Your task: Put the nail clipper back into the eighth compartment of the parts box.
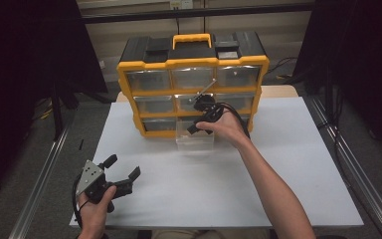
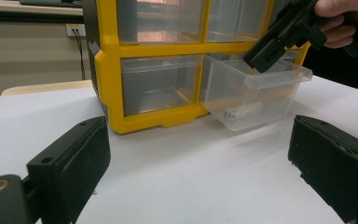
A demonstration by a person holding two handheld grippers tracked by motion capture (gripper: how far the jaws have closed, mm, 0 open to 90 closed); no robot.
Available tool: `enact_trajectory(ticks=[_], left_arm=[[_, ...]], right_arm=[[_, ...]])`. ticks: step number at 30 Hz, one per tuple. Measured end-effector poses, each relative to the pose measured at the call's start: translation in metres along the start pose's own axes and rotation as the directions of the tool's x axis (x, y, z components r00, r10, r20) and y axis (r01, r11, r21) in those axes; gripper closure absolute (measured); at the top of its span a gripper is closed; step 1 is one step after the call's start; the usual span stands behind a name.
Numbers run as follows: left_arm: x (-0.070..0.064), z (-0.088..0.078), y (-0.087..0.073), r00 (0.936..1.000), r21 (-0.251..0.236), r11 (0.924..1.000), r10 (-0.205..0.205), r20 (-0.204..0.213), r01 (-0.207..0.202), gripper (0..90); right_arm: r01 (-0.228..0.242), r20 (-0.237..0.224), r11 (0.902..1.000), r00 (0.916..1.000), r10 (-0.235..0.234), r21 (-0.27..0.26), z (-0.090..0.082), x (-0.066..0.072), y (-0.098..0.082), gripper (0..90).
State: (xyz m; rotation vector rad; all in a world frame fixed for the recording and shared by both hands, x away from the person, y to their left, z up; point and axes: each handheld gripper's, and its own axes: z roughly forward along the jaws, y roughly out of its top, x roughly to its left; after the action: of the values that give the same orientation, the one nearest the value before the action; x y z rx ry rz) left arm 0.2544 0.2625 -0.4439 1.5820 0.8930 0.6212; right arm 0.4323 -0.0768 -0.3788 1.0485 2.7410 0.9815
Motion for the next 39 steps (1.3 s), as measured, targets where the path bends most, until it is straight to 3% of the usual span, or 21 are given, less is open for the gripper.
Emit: enact_trajectory(ticks=[7,8,11,13,16,18,21,25,26,28,30,32,36,39], left_arm=[[0.000,0.000,0.000,1.0000,0.004,1.0000,0.006,0.002,-0.006,5.6],[0.000,0.000,0.000,1.0000,0.003,1.0000,0.006,0.002,-0.006,5.6],[0.000,0.000,0.000,1.0000,0.005,0.9999,0.009,0.002,-0.009,5.6],[-0.001,0.000,0.000,1.0000,0.004,1.0000,0.005,0.002,-0.005,5.6],[-0.001,0.000,0.000,0.9999,0.007,0.9999,0.008,0.007,-0.008,5.7],[0.000,0.000,0.000,0.9998,0.016,0.9997,0.021,0.008,-0.021,5.7],[-0.002,0.001,-0.001,1.0000,0.006,1.0000,0.006,0.007,-0.006,5.7],[-0.002,0.001,0.000,1.0000,0.006,1.0000,0.006,0.006,-0.006,5.7],[-0.001,0.000,0.000,0.9997,0.017,0.9996,0.023,0.006,-0.023,5.6],[-0.002,0.001,0.000,1.0000,0.005,1.0000,0.004,0.007,-0.004,5.6],[-0.002,0.001,-0.001,1.0000,0.005,1.0000,0.001,0.008,-0.001,5.7],[-0.002,0.001,-0.001,1.0000,0.005,1.0000,0.005,0.004,-0.005,5.7],[-0.003,0.001,-0.001,0.9999,0.000,1.0000,-0.009,0.008,0.009,5.6],[-0.003,0.002,-0.001,1.0000,0.002,1.0000,-0.003,0.009,0.003,5.6]], right_arm=[[-0.011,0.029,0.9971,0.9995,0.014,-0.075,-0.011,-0.001,-0.005,38.9],[-0.008,0.016,0.9966,0.9998,0.009,-0.082,-0.012,-0.001,-0.006,35.7],[0.006,0.024,0.9910,0.9997,-0.003,-0.133,-0.013,-0.001,-0.008,28.7],[-0.007,0.019,0.9884,0.9998,0.010,-0.152,-0.013,0.001,-0.010,17.9],[-0.008,0.022,0.9834,0.9997,0.012,-0.181,-0.012,0.003,-0.014,15.0],[-0.025,0.011,0.9788,0.9995,0.028,-0.203,-0.011,0.002,-0.017,8.3],[-0.039,0.002,0.9685,0.9992,0.041,-0.246,-0.011,0.002,-0.021,5.6],[-0.037,0.022,0.9608,0.9988,0.045,-0.275,-0.015,0.004,-0.026,5.7],[-0.048,0.023,0.9574,0.9981,0.057,-0.285,-0.016,0.004,-0.027,5.9],[-0.052,0.021,0.9516,0.9979,0.062,-0.303,-0.018,0.004,-0.029,8.7],[-0.058,0.054,0.9440,0.9953,0.080,-0.325,-0.020,0.004,-0.032,9.4],[-0.053,0.037,0.9385,0.9969,0.069,-0.341,-0.020,0.004,-0.037,10.2],[-0.066,0.034,0.9090,0.9955,0.088,-0.411,-0.023,0.006,-0.046,8.7],[-0.053,0.065,0.8858,0.9934,0.094,-0.461,-0.026,0.008,-0.052,6.1]])
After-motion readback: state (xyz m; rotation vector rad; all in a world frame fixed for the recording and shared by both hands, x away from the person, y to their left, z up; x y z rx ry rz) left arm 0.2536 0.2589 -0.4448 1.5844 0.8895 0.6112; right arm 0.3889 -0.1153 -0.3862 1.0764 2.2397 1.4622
